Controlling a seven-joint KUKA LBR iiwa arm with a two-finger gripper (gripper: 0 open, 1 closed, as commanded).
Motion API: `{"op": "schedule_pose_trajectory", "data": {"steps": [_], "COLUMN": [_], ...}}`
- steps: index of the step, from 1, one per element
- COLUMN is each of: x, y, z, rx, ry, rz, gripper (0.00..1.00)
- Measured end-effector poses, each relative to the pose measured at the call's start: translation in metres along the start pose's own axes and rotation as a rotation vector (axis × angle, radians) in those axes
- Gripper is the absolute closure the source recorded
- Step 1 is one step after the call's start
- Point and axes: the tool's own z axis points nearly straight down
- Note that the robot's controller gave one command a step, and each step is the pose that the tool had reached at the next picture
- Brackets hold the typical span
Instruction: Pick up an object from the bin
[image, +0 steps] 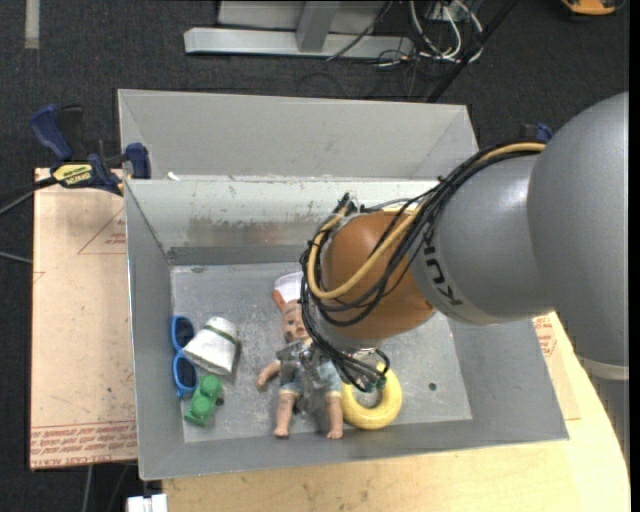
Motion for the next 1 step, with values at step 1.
{"op": "schedule_pose_trajectory", "data": {"steps": [1], "x": [-0.0175], "y": [0.0112], "z": [-0.1664], "rx": [0.0], "ry": [-0.007], "rz": [-0.009], "gripper": [1.0]}}
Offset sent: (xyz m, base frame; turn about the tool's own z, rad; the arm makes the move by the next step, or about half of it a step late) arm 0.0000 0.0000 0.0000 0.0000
